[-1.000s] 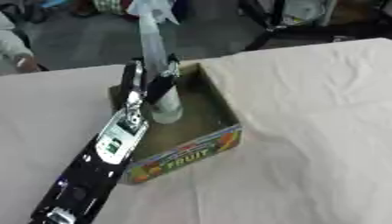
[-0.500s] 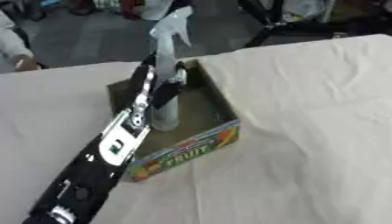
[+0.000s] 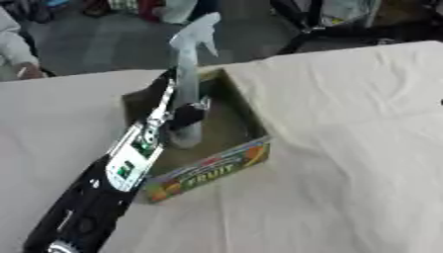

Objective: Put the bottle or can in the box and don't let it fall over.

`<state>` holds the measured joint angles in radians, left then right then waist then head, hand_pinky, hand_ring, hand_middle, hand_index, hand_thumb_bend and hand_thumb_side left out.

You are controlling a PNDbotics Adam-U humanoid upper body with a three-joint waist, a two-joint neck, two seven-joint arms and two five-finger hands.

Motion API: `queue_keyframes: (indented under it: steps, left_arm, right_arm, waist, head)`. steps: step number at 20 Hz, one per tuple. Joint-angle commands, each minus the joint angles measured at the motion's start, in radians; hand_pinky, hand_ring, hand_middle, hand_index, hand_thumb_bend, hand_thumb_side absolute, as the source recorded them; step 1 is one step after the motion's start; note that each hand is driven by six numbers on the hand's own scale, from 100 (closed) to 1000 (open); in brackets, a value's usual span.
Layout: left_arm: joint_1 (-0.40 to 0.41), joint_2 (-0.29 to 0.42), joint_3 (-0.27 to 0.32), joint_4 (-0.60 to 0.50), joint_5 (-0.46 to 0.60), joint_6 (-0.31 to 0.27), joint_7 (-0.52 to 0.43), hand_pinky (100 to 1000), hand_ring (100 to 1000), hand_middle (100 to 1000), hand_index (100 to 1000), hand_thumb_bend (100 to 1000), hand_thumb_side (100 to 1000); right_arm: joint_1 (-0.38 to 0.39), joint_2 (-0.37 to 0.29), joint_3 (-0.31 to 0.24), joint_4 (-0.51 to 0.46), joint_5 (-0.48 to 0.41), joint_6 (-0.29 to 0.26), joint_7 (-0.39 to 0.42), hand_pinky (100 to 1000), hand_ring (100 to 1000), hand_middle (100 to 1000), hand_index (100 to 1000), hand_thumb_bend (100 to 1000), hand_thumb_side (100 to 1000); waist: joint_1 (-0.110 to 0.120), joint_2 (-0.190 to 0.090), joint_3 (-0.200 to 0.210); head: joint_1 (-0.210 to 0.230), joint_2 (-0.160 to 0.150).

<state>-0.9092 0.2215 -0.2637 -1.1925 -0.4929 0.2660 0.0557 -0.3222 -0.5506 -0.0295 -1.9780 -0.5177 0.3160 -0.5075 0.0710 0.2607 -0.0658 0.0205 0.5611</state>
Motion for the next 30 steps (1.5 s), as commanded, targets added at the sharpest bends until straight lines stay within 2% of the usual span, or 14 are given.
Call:
queue_keyframes:
  steps: [1, 3, 5, 7, 10, 12, 13, 16, 17, 19, 22, 25, 27, 30]
  left_arm:
    - [-0.002, 0.045, 0.027, -0.091, -0.031, 0.000, -0.048, 1000, 918, 839, 939, 100, 760]
    - [0.012, 0.059, 0.033, -0.137, -0.047, 0.003, -0.079, 1000, 948, 909, 1000, 100, 770]
    - [0.025, 0.069, 0.029, -0.166, -0.052, 0.002, -0.111, 1000, 1000, 980, 1000, 100, 773]
    - [0.036, 0.074, 0.021, -0.168, -0.045, 0.000, -0.142, 1000, 1000, 1000, 1000, 100, 773]
    - [0.047, 0.081, 0.033, -0.172, -0.050, 0.008, -0.192, 1000, 1000, 1000, 1000, 100, 668]
    - [0.057, 0.090, 0.050, -0.195, -0.058, 0.019, -0.224, 1000, 1000, 1000, 1000, 100, 520]
    - [0.064, 0.098, 0.058, -0.212, -0.061, 0.025, -0.240, 1000, 1000, 1000, 1000, 100, 492]
    - [0.085, 0.133, 0.093, -0.274, -0.064, 0.055, -0.263, 1000, 979, 952, 1000, 100, 668]
    - [0.095, 0.143, 0.097, -0.290, -0.058, 0.063, -0.261, 1000, 976, 944, 1000, 100, 677]
    - [0.115, 0.161, 0.103, -0.325, -0.043, 0.077, -0.245, 1000, 969, 928, 1000, 100, 647]
    - [0.135, 0.175, 0.109, -0.372, -0.014, 0.091, -0.224, 1000, 935, 855, 982, 100, 655]
    - [0.146, 0.182, 0.108, -0.401, 0.009, 0.101, -0.243, 1000, 924, 841, 951, 100, 641]
    - [0.158, 0.187, 0.117, -0.416, 0.022, 0.107, -0.263, 1000, 894, 804, 901, 100, 678]
    - [0.188, 0.205, 0.141, -0.454, 0.041, 0.113, -0.278, 1000, 885, 798, 895, 100, 638]
  right_arm:
    - [-0.003, -0.024, -0.013, -0.022, 0.005, -0.002, -0.005, 783, 893, 911, 924, 100, 1000]
    - [-0.001, -0.025, -0.014, -0.022, 0.005, -0.005, -0.005, 783, 893, 911, 924, 100, 1000]
    - [0.000, -0.027, -0.015, -0.022, 0.004, -0.007, -0.005, 783, 892, 911, 924, 100, 1000]
    - [0.000, -0.027, -0.015, -0.022, 0.003, -0.009, -0.005, 783, 892, 911, 924, 100, 1000]
    - [0.002, -0.027, -0.015, -0.022, 0.003, -0.010, -0.005, 783, 892, 910, 923, 100, 1000]
    - [0.005, -0.027, -0.017, -0.022, 0.005, -0.012, -0.006, 783, 892, 910, 923, 100, 1000]
    - [0.006, -0.028, -0.018, -0.022, 0.005, -0.013, -0.007, 782, 892, 910, 923, 100, 1000]
    - [0.009, -0.029, -0.023, -0.022, 0.005, -0.016, -0.010, 782, 892, 910, 923, 100, 1000]
    - [0.009, -0.029, -0.023, -0.022, 0.005, -0.017, -0.010, 782, 892, 910, 923, 100, 1000]
    - [0.011, -0.030, -0.025, -0.022, 0.006, -0.021, -0.010, 782, 892, 910, 923, 100, 1000]
    - [0.016, -0.033, -0.031, -0.022, 0.009, -0.028, -0.014, 781, 892, 910, 923, 100, 1000]
    - [0.019, -0.032, -0.030, -0.022, 0.009, -0.030, -0.013, 781, 893, 910, 923, 100, 1000]
    - [0.027, -0.034, -0.031, -0.022, 0.014, -0.030, -0.013, 781, 893, 911, 923, 100, 1000]
    - [0.038, -0.040, -0.036, -0.022, 0.021, -0.035, -0.016, 781, 893, 910, 922, 100, 1000]
  waist:
    - [-0.009, -0.030, 0.003]
    - [-0.013, -0.031, 0.004]
    - [-0.016, -0.032, 0.007]
    - [-0.018, -0.033, 0.009]
    - [-0.023, -0.032, 0.010]
    - [-0.025, -0.032, 0.012]
    - [-0.026, -0.032, 0.014]
    - [-0.029, -0.030, 0.019]
    - [-0.031, -0.030, 0.019]
    - [-0.035, -0.027, 0.018]
    - [-0.040, -0.025, 0.020]
    - [-0.046, -0.022, 0.022]
    - [-0.050, -0.021, 0.025]
    - [-0.052, -0.021, 0.030]
  head:
    - [-0.005, 0.004]
    - [-0.013, 0.007]
    - [-0.017, 0.010]
    - [-0.020, 0.013]
    - [-0.022, 0.018]
    - [-0.024, 0.022]
    - [-0.025, 0.023]
    - [-0.034, 0.027]
    - [-0.034, 0.030]
    - [-0.038, 0.034]
    - [-0.054, 0.048]
    - [-0.060, 0.057]
    - [-0.059, 0.063]
    - [-0.053, 0.073]
